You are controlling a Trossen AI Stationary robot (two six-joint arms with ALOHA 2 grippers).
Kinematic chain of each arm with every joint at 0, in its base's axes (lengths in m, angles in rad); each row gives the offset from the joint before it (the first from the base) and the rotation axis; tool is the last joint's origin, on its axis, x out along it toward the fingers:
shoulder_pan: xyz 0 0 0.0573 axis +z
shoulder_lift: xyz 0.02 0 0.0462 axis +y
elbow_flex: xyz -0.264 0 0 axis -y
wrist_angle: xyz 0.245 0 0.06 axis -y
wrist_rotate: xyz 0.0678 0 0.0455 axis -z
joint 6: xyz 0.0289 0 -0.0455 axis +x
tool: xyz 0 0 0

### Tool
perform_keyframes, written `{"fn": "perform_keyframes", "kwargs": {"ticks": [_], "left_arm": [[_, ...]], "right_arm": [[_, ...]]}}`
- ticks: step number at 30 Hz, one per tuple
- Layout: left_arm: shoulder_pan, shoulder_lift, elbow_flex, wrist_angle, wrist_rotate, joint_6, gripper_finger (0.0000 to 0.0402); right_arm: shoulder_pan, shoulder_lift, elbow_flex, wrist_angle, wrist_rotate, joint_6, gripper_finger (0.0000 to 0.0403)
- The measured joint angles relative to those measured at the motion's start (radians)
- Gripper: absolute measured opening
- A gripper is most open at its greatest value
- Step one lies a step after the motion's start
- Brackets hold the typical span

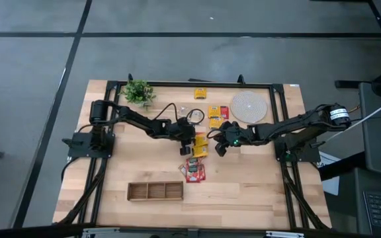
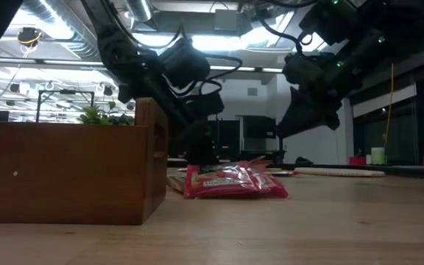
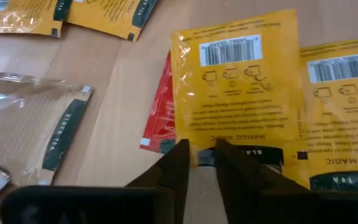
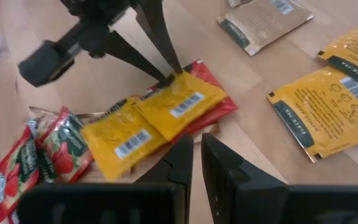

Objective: Pick & Place Tea
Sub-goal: Put the yellow tea bag into the right section of the wooden organizer

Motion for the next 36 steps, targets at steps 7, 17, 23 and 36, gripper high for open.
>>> {"fn": "perform_keyframes", "kwargs": {"ticks": [7,17,23,36], "left_arm": [[0.0,0.011,0.0,-0.001,0.003,-0.01,0.0025],[0.0,0.014,-0.003,0.02,0.01,-0.008,0.0003],[0.0,0.015,-0.004,0.03,0.01,-0.008,0.0002],[0.0,0.018,-0.006,0.083,0.01,-0.008,0.0003]], "right_arm": [[0.0,0.0,0.0,0.013,-0.012,0.023,0.0037],[0.001,0.0,0.0,0.005,-0.013,0.025,0.0115],[-0.02,0.0,-0.001,0.03,-0.062,0.137,0.0164],[-0.084,0.117,-0.001,0.082,-0.136,0.175,0.0169]]}}
